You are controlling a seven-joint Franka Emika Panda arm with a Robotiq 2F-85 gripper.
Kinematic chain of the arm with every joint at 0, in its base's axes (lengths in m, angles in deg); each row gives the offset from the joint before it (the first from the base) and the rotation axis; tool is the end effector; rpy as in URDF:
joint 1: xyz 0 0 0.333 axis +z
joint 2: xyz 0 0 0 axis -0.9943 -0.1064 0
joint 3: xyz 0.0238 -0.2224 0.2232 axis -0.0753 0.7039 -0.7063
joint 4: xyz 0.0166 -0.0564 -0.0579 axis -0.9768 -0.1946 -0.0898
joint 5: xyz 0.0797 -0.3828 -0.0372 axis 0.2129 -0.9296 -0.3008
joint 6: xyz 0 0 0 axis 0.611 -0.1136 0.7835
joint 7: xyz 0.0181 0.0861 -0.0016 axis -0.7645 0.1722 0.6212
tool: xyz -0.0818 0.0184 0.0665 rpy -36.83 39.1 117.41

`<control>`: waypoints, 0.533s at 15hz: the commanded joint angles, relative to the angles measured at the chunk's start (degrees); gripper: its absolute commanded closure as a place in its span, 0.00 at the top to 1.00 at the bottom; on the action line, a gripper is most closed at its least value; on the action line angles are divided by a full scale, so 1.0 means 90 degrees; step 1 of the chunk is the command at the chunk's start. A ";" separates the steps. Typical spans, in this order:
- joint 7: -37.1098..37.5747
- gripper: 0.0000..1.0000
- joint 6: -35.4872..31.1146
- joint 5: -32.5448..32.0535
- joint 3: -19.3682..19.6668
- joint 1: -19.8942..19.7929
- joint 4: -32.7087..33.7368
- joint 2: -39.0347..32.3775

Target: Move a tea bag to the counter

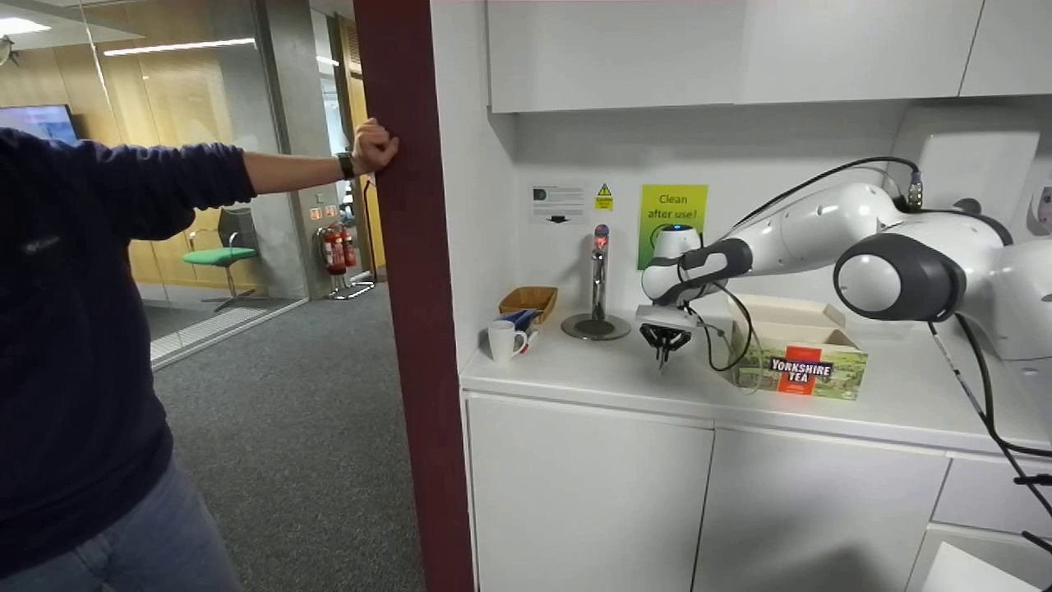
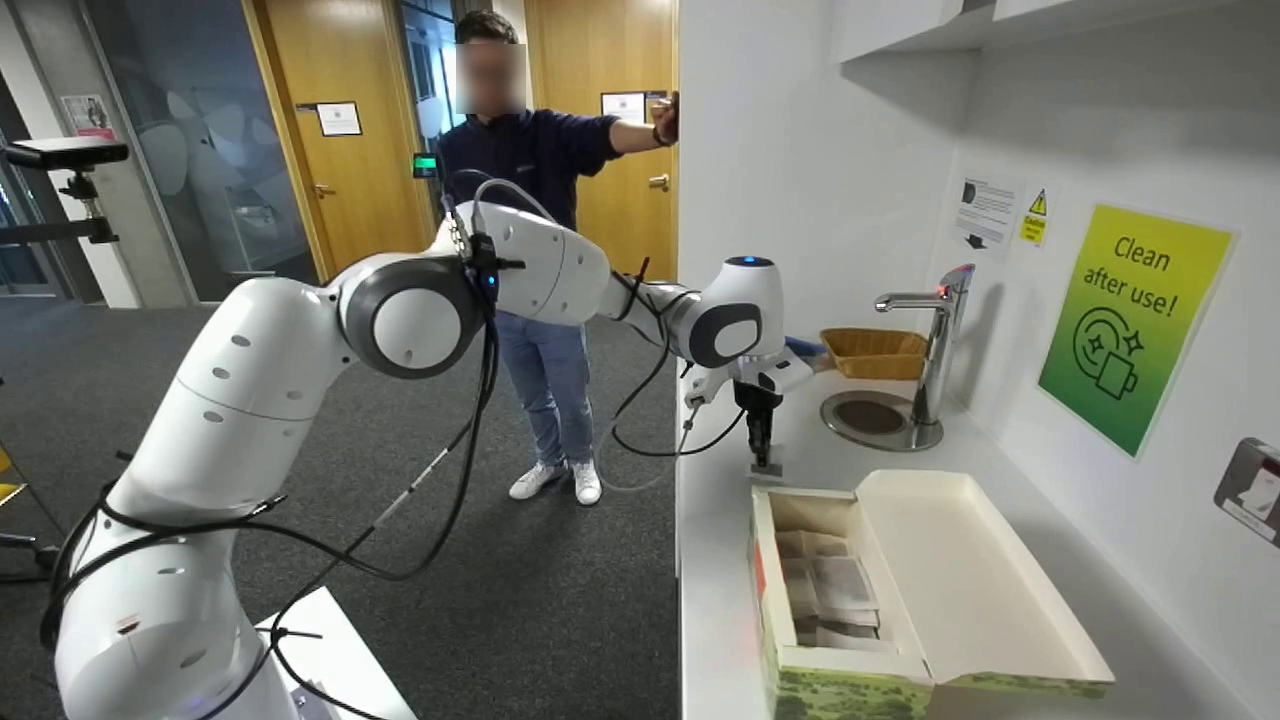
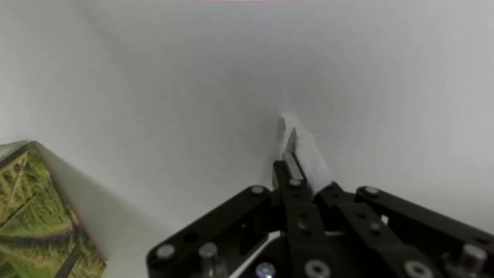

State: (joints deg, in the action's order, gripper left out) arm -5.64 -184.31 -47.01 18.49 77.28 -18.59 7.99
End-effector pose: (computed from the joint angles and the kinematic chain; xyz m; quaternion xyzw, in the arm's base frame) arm 0.7066 -0.1948 0.3355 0.8492 -0.5230 0.0701 0.0195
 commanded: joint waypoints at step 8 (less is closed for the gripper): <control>-0.0220 0.85 -0.0100 0.0141 0.0066 -0.0155 -0.0199 0.0678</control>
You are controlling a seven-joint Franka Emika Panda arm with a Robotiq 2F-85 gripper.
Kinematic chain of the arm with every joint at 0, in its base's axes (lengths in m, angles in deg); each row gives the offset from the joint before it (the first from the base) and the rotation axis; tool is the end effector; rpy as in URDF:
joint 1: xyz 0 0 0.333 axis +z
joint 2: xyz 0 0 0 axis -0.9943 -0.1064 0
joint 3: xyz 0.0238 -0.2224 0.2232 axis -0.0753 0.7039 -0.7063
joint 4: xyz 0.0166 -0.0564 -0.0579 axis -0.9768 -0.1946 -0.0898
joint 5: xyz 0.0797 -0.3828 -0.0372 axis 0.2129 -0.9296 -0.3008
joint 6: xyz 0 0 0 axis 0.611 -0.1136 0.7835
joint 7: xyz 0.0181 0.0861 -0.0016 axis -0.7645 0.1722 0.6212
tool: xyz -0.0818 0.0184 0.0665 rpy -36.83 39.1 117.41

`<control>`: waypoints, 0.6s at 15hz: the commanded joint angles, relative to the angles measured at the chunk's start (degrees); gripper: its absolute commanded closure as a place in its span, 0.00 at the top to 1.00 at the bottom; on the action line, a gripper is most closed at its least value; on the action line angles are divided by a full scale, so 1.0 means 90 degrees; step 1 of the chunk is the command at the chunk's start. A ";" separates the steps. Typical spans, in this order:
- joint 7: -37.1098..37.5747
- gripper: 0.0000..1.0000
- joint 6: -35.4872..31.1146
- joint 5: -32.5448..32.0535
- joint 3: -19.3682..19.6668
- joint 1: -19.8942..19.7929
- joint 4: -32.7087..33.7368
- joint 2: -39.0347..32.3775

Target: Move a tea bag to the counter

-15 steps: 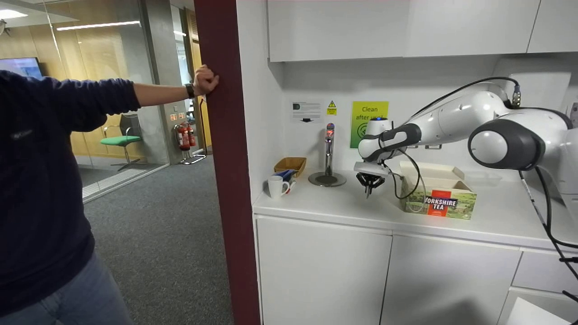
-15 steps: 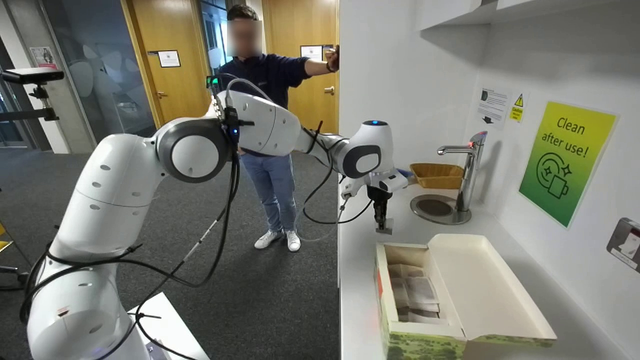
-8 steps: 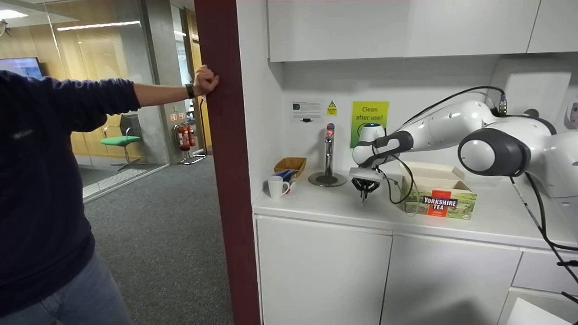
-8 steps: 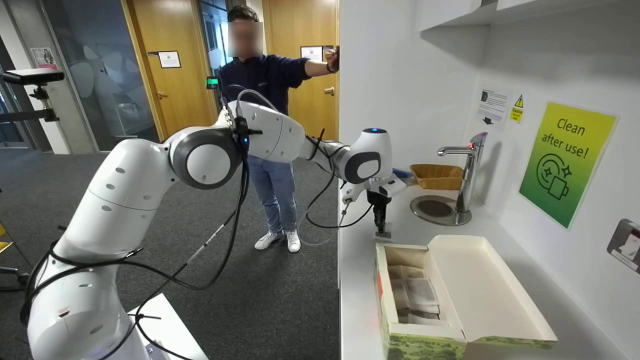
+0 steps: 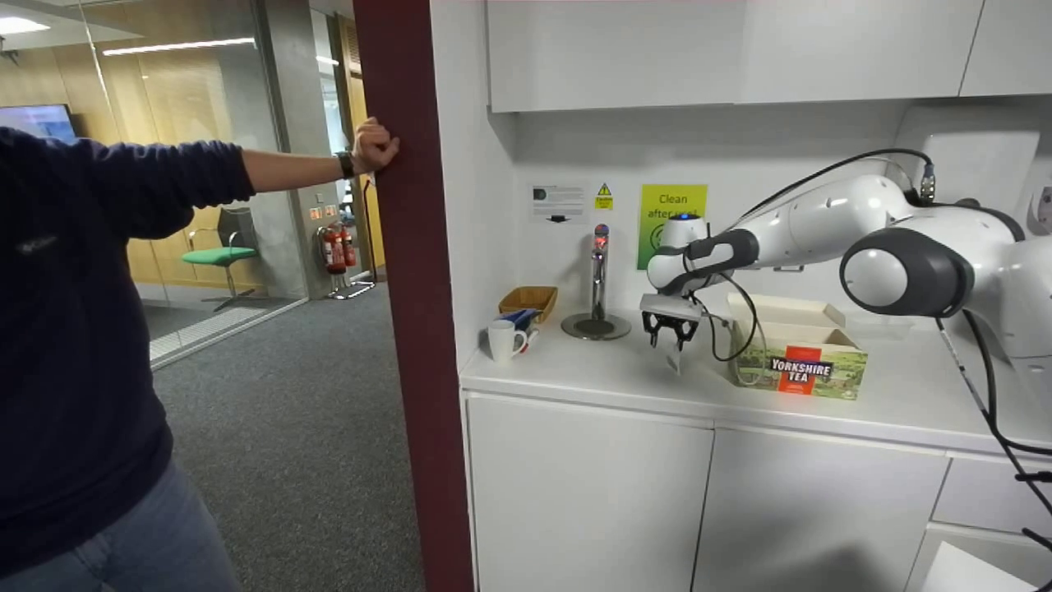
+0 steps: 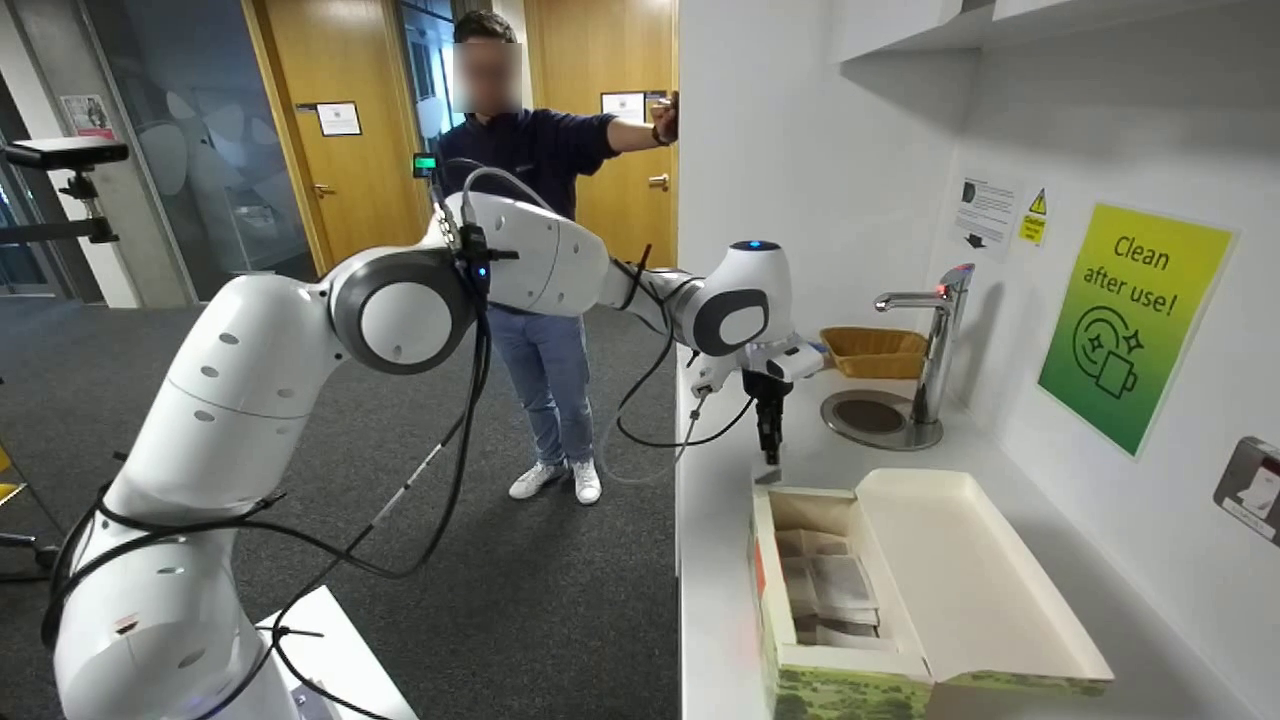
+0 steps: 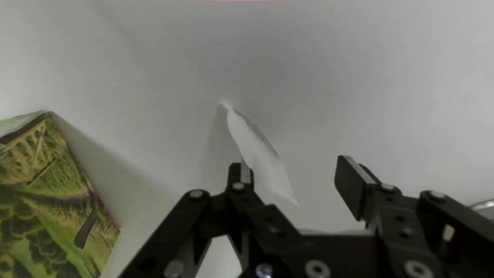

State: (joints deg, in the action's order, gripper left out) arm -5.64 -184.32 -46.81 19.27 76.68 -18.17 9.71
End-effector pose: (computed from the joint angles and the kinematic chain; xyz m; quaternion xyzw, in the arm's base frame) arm 0.7033 -0.2097 0.3617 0.8418 -0.5323 0.0884 0.0152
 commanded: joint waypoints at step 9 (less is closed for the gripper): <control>-0.0693 1.00 -0.0283 0.0288 -0.0132 -0.0127 -0.1139 0.1890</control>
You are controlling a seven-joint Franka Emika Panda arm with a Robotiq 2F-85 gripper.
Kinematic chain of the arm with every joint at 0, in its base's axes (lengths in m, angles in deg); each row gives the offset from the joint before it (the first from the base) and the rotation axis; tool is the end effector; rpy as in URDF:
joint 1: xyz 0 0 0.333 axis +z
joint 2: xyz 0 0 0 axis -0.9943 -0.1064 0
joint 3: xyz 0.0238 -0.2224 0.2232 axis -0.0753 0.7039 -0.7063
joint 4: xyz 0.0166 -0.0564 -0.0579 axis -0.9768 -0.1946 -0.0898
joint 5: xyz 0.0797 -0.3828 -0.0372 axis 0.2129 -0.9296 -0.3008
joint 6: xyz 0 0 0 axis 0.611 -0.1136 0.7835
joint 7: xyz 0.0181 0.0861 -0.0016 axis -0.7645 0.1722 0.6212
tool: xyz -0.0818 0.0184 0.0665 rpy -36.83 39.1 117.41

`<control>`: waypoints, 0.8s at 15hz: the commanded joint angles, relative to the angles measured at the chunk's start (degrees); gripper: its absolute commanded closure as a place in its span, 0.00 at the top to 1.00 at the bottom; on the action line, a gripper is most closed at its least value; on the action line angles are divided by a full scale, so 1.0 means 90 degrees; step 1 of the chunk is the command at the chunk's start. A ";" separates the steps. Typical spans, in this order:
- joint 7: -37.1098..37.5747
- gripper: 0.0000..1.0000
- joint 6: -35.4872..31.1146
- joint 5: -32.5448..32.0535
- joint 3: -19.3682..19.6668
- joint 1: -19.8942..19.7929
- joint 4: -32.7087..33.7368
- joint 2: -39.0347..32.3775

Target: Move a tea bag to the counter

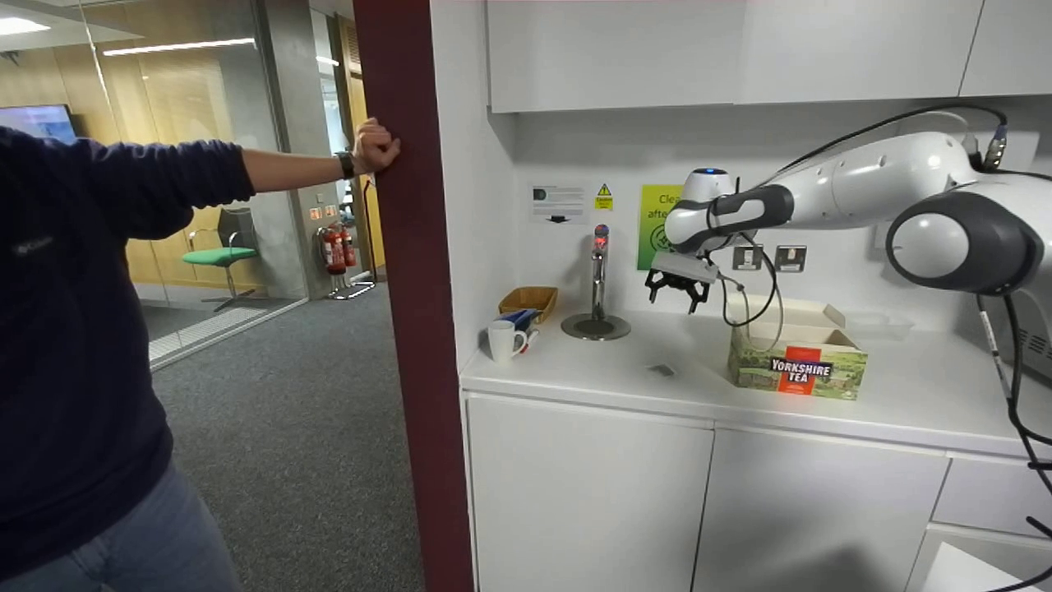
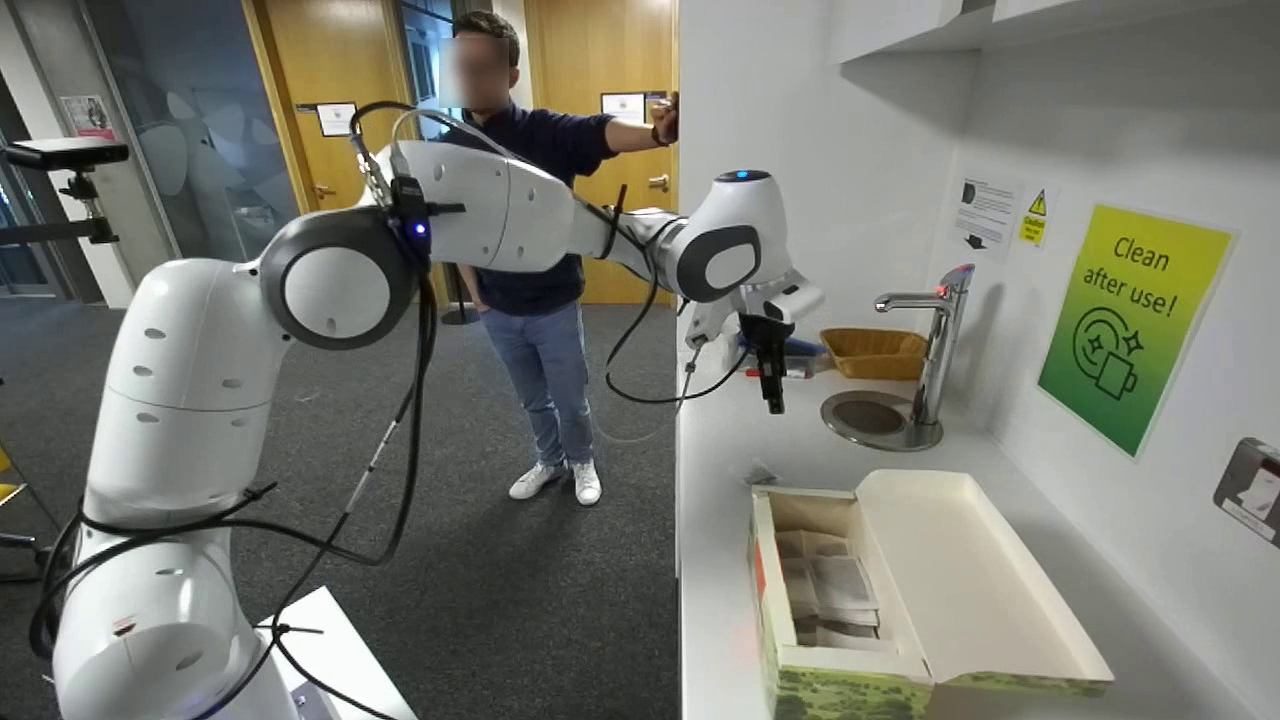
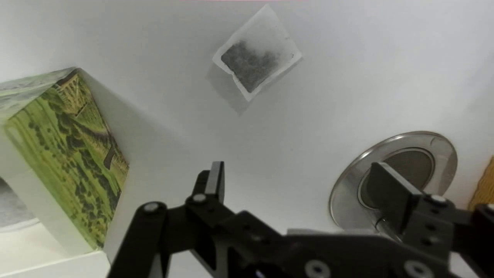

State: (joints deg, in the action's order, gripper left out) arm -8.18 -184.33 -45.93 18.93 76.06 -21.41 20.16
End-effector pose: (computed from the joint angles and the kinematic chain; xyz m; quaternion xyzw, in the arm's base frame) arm 0.6787 -0.2115 0.4637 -0.8413 0.5212 -0.1418 0.0203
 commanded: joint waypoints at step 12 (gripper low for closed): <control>-0.0424 1.00 -0.0697 -0.0904 0.0023 0.0045 -0.3848 0.2956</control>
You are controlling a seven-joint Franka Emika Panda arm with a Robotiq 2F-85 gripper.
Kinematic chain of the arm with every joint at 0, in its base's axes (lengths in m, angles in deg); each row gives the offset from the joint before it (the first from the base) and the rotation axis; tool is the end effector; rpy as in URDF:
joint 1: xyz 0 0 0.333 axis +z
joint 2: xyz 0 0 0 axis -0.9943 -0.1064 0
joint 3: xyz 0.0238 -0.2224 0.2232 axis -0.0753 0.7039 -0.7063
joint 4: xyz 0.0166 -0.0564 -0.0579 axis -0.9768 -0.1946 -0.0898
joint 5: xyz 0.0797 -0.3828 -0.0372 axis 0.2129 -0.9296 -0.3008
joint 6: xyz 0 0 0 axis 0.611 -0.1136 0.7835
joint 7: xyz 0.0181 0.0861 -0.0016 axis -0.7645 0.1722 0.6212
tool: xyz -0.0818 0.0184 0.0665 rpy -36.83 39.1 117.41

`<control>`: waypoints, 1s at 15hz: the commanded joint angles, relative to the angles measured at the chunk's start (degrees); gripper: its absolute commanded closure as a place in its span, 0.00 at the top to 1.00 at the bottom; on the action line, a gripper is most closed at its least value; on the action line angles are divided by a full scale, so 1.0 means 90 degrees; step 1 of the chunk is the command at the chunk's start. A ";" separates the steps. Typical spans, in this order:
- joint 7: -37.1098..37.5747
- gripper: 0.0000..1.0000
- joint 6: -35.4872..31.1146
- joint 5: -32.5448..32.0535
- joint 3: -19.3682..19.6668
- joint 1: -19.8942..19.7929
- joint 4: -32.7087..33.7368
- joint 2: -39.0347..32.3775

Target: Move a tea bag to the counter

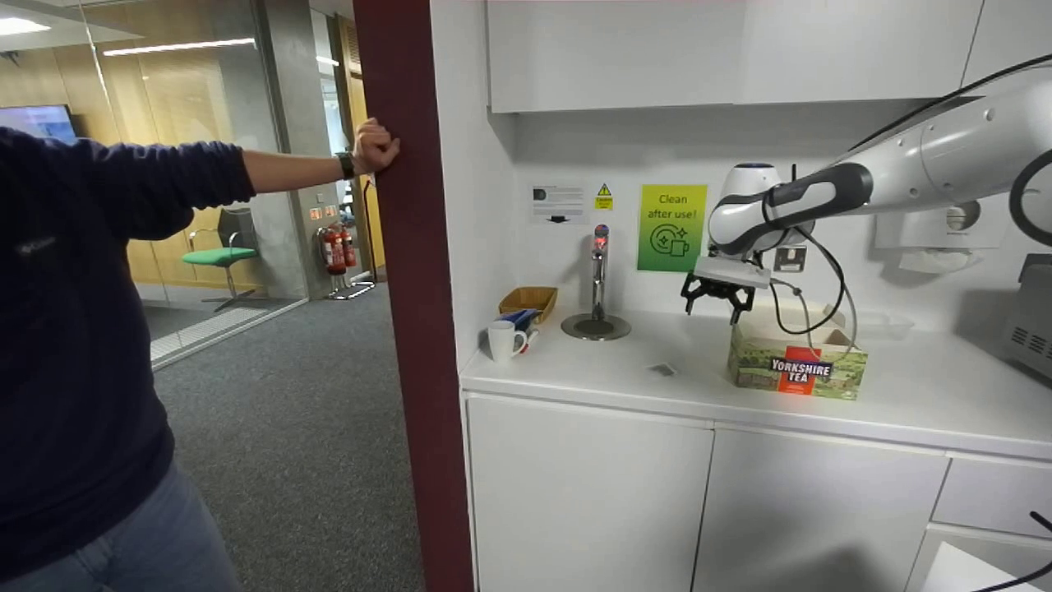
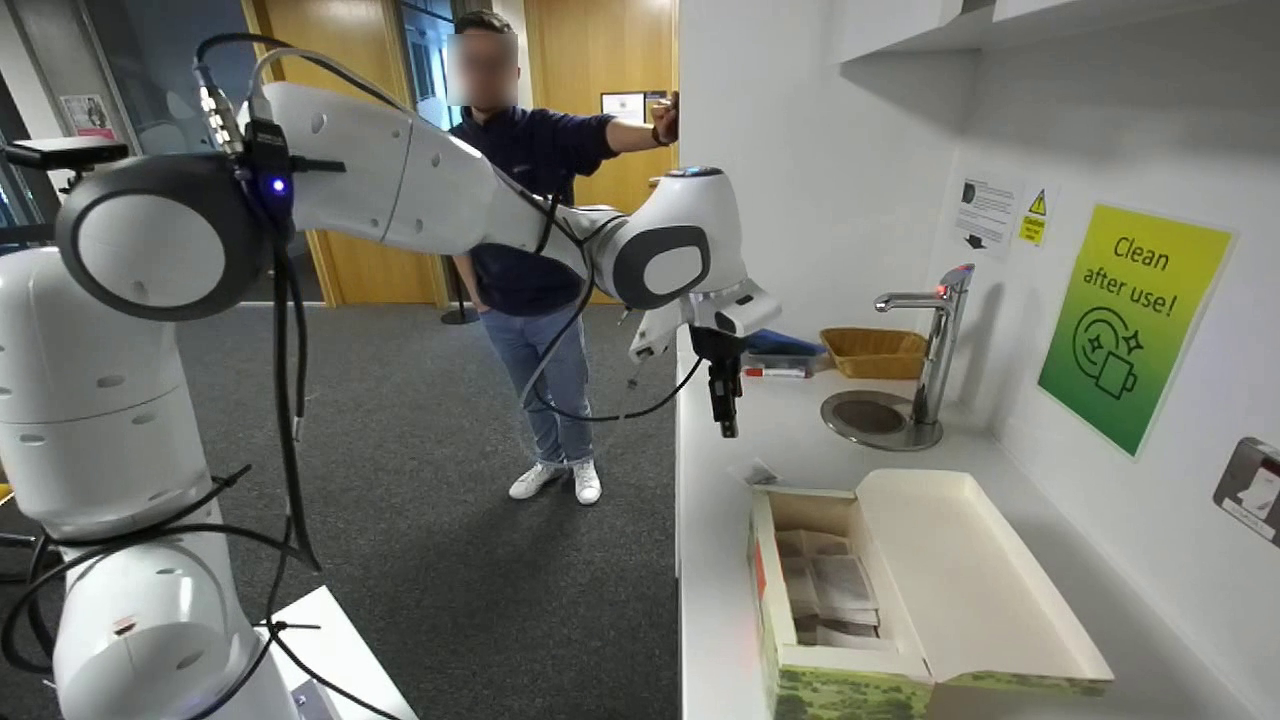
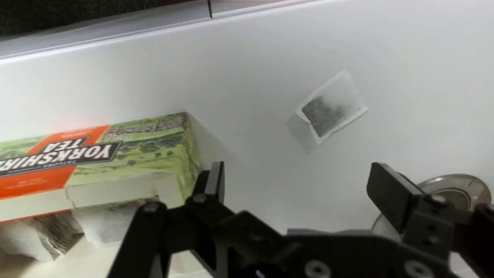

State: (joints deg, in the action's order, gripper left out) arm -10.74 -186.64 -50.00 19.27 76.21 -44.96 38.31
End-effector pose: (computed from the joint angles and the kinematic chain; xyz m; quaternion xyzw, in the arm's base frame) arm 0.5777 -0.2020 0.4699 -0.8567 0.5031 -0.1134 0.0083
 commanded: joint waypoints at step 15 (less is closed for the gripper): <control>-0.1138 1.00 -0.0125 -0.0949 -0.0386 -0.0204 -0.2606 0.2114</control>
State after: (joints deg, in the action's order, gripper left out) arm -20.54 -187.85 -59.07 17.52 76.21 -68.52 57.42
